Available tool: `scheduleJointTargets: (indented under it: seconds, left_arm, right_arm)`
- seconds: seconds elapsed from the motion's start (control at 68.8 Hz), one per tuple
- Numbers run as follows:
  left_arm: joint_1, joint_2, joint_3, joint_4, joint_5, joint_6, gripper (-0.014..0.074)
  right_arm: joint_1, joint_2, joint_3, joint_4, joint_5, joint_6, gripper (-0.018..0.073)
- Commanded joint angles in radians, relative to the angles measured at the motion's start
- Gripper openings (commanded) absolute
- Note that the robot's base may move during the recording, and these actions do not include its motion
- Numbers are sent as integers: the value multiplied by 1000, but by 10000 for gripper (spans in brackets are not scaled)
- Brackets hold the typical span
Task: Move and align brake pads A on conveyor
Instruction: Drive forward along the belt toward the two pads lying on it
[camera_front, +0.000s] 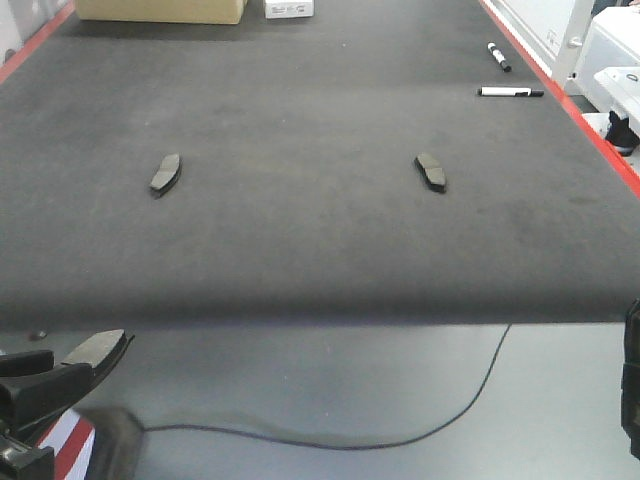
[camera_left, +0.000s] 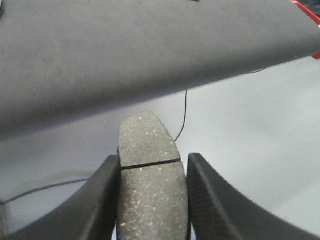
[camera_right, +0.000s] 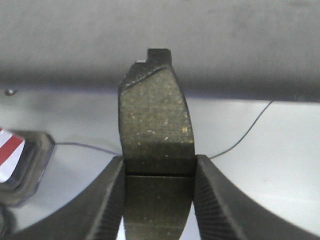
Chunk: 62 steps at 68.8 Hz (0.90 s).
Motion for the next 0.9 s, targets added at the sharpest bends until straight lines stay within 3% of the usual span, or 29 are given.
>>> scheduleJointTargets:
  seconds: [0.0,0.886]
  left_arm:
    - [-5,-4,-29,0,-92,-7,-6]
    - [-5,-4,-29,0,-92,-7,-6]
  right_arm:
    - [-6,1,-32,-5,-89,-8,-6]
    - [-6,1,-32,-5,-89,-8,-6]
